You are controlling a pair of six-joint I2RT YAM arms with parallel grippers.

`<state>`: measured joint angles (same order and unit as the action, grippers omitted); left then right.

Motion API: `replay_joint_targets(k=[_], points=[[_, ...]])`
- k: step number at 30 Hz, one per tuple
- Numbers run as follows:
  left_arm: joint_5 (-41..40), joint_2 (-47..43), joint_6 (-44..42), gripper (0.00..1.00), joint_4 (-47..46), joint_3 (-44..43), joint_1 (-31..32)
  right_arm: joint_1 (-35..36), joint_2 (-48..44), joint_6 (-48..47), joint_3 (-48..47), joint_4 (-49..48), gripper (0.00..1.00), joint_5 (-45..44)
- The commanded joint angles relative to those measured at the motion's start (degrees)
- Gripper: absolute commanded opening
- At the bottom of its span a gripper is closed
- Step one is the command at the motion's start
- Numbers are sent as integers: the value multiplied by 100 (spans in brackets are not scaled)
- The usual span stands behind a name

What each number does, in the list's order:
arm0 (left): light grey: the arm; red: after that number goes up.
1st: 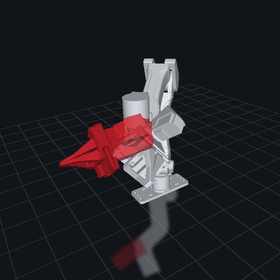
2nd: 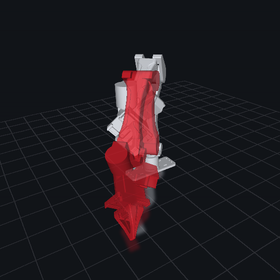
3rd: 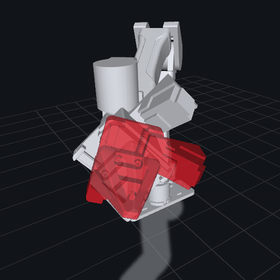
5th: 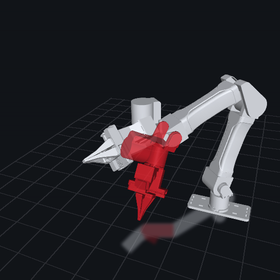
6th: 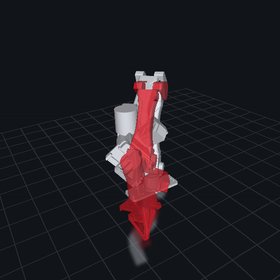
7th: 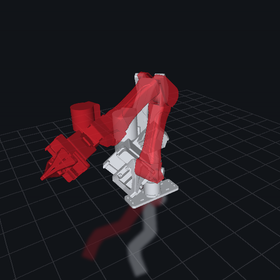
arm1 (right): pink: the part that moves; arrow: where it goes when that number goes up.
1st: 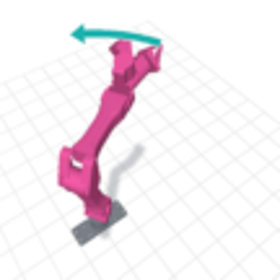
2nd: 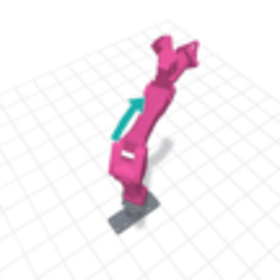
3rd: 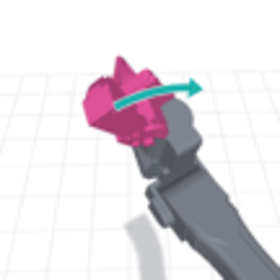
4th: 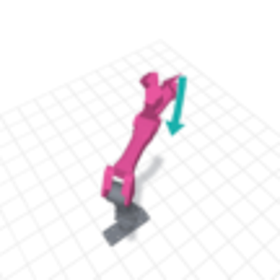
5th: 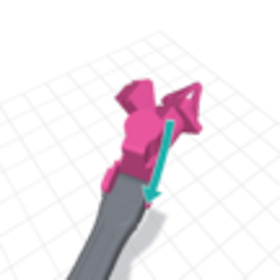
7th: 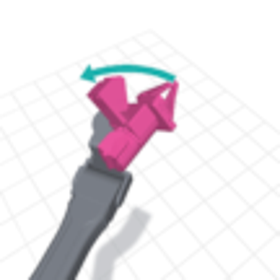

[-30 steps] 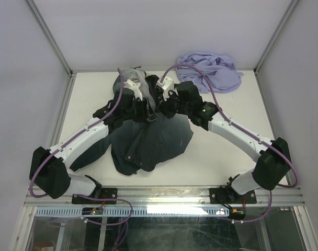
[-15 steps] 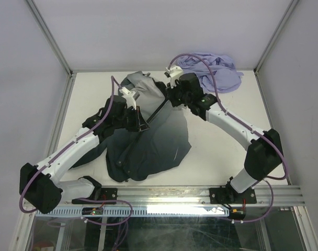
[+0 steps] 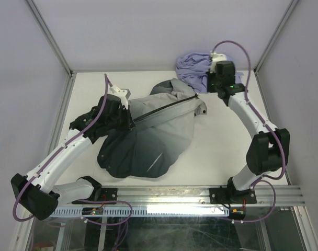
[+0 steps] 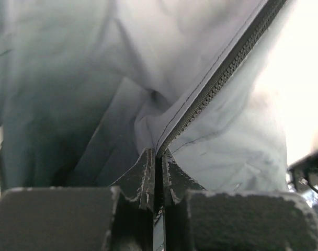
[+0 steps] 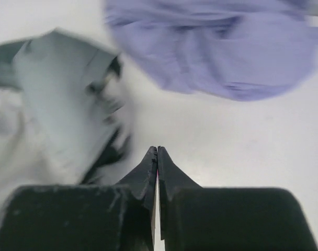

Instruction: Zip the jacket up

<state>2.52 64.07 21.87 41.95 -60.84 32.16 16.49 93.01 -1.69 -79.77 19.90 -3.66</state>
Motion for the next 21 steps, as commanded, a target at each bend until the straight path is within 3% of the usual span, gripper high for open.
replay_joint_targets(k=[1, 7, 10, 13, 15, 17, 19, 21], points=[[-1484, 16, -659, 0, 771, -894, -217, -1098, -972, -71, -246, -199, 0, -896], [-1840, 225, -1551, 0, 684, -1982, -248, -1651, -1745, -341, -483, 242, 0, -551], [-1283, 218, -1702, 0, 601, -1882, -246, -1645, -1987, -352, -562, 713, 0, 517], [-1181, 117, -1517, 3, 615, -1355, -251, -1536, -2362, -87, -19, 797, 0, 1362], [-1463, 43, -1237, 15, 747, -1066, -251, -1363, -2624, 187, 505, 670, 0, 1670], [-1516, -7, -1056, 20, 851, -941, -253, -1146, -2793, 471, 1080, 461, 10, 1983], [-1418, -49, -993, 40, 852, -961, -253, -915, -2873, 805, 1611, 199, 20, 2229], [-1330, -57, -1026, 51, 801, -1097, -249, -694, -2864, 1143, 2063, -76, 29, 2321]])
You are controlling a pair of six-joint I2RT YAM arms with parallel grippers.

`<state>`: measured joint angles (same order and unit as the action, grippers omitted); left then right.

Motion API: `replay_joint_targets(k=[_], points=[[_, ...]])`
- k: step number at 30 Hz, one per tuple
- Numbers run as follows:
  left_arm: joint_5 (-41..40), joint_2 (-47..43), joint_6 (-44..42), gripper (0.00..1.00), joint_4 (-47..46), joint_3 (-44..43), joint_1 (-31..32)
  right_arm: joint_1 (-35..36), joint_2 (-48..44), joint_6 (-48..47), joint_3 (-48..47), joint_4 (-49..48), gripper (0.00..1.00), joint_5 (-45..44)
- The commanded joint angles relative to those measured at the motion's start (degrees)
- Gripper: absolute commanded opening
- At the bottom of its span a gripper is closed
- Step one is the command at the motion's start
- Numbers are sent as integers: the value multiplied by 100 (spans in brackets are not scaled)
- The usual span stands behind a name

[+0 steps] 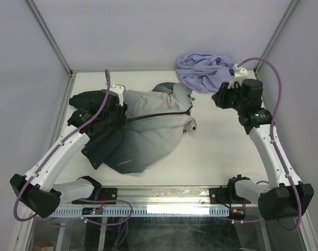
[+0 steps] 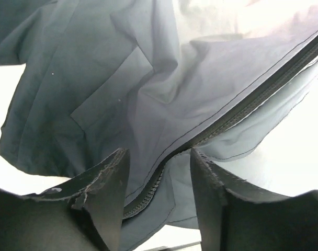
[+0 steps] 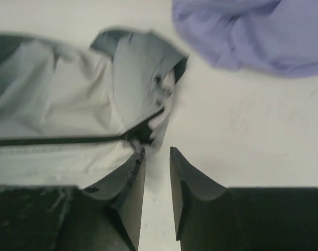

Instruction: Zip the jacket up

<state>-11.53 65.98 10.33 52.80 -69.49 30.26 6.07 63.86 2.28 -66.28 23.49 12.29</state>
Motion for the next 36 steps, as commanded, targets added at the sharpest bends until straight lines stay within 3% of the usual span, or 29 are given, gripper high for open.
replay_joint_targets(k=[1, 6, 12, 18, 26, 30, 34, 36], points=[[117, -233, 78, 55, -316, -328, -59, 435, 92, 892, 912, -613, 33, 805], [825, 162, -160, 70, -727, -782, -55, 586, 383, 1431, 1551, -1657, 46, 1096], [2565, 1428, 139, 80, -1588, -1234, 102, 584, 1050, 1601, 1675, -2229, 51, 1324], [2174, 3099, -269, 82, -1704, -2188, 774, 565, 1532, 2040, 1759, -2784, 52, 1490], [2164, 4649, -589, 81, -1484, -3423, 952, 415, 1925, 2507, 1924, -3245, 57, 1620], [2337, 5162, -437, 69, -1438, -3589, 938, 426, 2216, 2857, 1950, -3518, 57, 1857], [2646, 5109, -207, 43, -1532, -3213, 775, 544, 2392, 3097, 2030, -3884, 58, 1990], [2865, 4910, -76, 26, -1784, -2789, 637, 614, 2496, 3189, 2032, -4008, 58, 2007]])
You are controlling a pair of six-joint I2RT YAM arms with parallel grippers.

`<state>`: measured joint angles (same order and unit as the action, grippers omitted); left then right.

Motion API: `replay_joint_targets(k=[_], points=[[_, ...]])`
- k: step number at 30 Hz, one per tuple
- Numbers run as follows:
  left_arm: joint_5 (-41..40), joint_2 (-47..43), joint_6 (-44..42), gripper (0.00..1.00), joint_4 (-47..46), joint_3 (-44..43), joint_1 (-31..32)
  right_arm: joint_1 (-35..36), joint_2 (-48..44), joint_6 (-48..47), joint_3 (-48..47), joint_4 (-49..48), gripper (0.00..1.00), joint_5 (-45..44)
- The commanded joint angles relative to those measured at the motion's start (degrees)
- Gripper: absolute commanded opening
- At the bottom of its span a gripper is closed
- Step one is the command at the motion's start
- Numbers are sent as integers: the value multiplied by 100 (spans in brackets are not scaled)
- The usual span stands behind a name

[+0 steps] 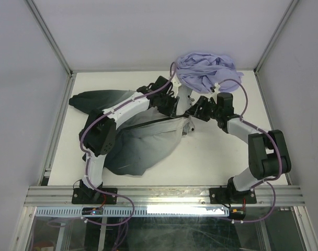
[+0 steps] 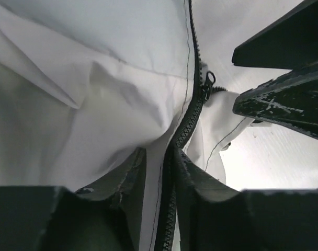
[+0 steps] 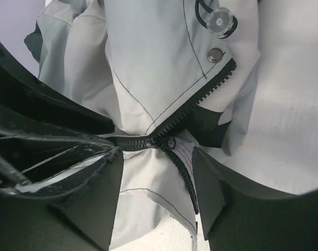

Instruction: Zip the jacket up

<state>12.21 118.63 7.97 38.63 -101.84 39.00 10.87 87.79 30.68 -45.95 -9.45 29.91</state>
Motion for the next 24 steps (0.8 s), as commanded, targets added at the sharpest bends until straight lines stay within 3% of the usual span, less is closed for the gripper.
replay_joint_targets(k=[1, 5, 12, 24], points=[[628, -480, 228, 21, -535, 702, -319, 173, 159, 396, -1, -786, 58, 264], [969, -977, 456, 10, -1172, 1571, -547, 360, 344, 518, -19, -1002, 57, 345], [1327, -1603, 903, 1, -1986, 2520, -729, 607, 498, 589, -44, -1251, 48, 516], [1419, -2038, 1038, 0, -2554, 2899, -765, 742, 665, 879, 61, -1528, 47, 490]])
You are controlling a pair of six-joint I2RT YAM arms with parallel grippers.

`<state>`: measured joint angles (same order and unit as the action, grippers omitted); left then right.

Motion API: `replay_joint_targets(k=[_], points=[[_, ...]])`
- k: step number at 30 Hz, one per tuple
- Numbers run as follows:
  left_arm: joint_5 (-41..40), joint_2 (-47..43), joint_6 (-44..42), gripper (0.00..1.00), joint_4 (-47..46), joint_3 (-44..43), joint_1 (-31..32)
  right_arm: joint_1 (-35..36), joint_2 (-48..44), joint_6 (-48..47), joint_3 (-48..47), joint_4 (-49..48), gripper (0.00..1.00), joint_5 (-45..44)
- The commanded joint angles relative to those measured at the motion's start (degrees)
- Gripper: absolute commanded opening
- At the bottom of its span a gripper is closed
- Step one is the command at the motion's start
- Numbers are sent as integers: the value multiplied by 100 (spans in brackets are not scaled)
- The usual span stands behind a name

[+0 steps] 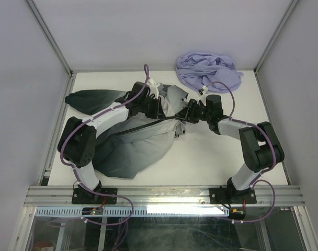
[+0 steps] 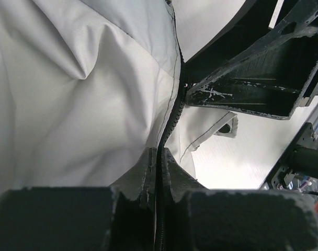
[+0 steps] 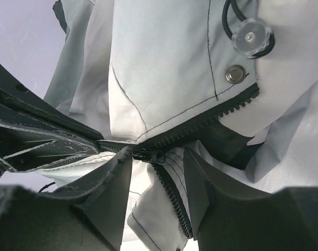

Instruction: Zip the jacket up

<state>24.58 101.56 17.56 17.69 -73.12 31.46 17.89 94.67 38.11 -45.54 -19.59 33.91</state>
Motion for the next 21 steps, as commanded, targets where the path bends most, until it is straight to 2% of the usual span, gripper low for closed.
replay_joint_targets(k=[1, 6, 21], points=[[187, -322, 88, 0, -460, 34, -9, 39, -27, 170, 33, -579, 46, 113], [168, -323, 85, 0, -456, 59, -9, 49, -140, 266, 51, -835, 41, 278], [109, -312, 78, 0, -390, 54, -9, 63, -330, 217, 111, -760, 19, 327]])
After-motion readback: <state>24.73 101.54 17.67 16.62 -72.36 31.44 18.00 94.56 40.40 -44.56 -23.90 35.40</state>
